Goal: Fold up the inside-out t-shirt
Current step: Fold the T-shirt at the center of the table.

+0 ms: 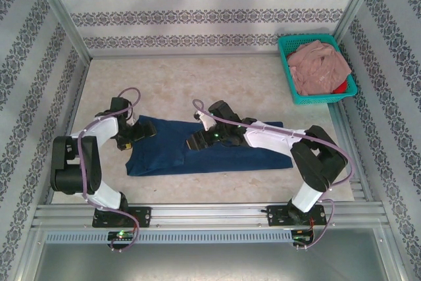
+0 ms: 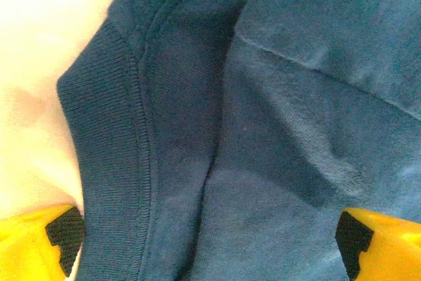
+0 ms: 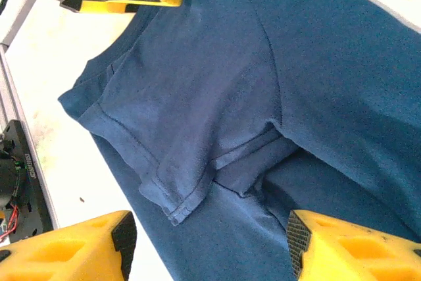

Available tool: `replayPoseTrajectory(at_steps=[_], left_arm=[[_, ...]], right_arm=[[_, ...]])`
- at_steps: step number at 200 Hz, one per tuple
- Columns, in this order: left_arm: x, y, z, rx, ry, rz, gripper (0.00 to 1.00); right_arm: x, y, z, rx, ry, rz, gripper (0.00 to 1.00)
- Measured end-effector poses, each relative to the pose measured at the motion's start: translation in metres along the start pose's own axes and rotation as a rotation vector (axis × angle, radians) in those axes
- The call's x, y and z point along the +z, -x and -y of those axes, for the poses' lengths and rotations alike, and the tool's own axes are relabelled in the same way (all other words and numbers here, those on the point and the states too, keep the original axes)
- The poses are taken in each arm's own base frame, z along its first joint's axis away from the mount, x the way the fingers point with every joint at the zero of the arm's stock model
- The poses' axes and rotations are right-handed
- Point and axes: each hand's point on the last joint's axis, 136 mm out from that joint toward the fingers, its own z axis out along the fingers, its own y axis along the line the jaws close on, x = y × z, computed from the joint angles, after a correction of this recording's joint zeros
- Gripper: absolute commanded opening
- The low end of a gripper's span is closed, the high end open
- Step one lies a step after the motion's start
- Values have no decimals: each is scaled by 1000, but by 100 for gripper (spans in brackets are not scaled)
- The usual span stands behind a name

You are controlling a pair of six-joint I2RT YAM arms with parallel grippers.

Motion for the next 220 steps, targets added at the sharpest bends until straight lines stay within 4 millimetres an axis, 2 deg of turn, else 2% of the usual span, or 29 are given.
replayPoseTrajectory(at_steps=[20,48,93,115,156,182,194,220], left_arm=[[1,-2,3,19,5,-1,98],[3,-6,5,56,25,5,88],[9,-22,34,152,-52,-11,71],[14,-36,56,203,-122,-50,59],[21,-60,83,269,-215,-123,33],[24,-64,87,275,-231,-140,5],[24,-63,87,273,-230,-141,0],[22,-54,84,276,-183,-115,0]], right_arm=[[0,1,2,8,0,8,63],[0,0,2,13,0,9,63],[0,0,2,14,0,8,63],[0,0,2,15,-1,7,63],[0,-2,3,19,-4,-1,62],[-1,-3,6,27,-11,-5,62],[-2,-3,9,33,-18,-5,62],[-8,-2,16,46,-42,-2,62]])
